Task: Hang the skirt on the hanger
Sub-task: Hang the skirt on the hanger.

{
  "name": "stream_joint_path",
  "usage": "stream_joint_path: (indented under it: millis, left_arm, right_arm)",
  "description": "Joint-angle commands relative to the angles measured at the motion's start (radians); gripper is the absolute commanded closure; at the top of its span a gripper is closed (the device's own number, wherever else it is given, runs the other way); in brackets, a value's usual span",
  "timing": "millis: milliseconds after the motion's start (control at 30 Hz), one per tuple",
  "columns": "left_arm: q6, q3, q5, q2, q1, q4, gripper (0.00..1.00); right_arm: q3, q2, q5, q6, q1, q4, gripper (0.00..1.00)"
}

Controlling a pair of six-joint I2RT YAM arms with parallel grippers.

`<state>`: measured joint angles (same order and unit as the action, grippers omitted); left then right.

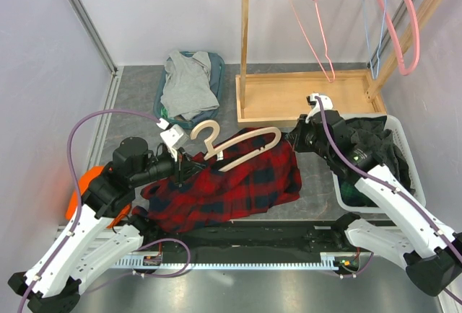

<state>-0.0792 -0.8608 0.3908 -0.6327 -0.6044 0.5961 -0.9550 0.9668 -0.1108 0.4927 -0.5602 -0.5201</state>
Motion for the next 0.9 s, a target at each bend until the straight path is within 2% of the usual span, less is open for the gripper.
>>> stream_joint_path:
  millis: [0,233,300,467,600,733,867]
  left_arm:
    - [0.015,-0.027,-0.066,0.010,0.002,0.002,0.98]
    - [0.033,-0.035,-0.095,0.005,0.002,0.021,0.98]
    - [0.035,-0.035,-0.060,0.002,0.002,0.022,0.98]
    - [0.061,-0.024,0.176,-0.012,0.002,0.021,0.98]
    - [0.070,-0.021,0.279,-0.027,0.002,0.022,0.98]
    - [0.070,-0.024,0.293,-0.050,0.002,0.021,0.98]
    - [0.064,-0.041,0.229,-0.085,0.002,0.018,0.98]
  right_arm:
    - [0.002,-0.036,-0.010,-0.023,0.006,0.020,1.00]
    - [-0.014,-0.050,0.005,-0.031,0.006,0.019,1.00]
    - [-0.022,-0.054,0.008,-0.029,0.006,0.020,1.00]
    - [-0.037,-0.057,-0.001,-0.019,0.006,0.031,1.00]
    - [-0.060,-0.066,-0.012,-0.016,0.006,0.051,1.00]
    - [-0.082,-0.086,0.019,-0.026,0.006,0.087,1.00]
    - [-0.102,-0.097,0.107,-0.037,0.006,0.115,1.00]
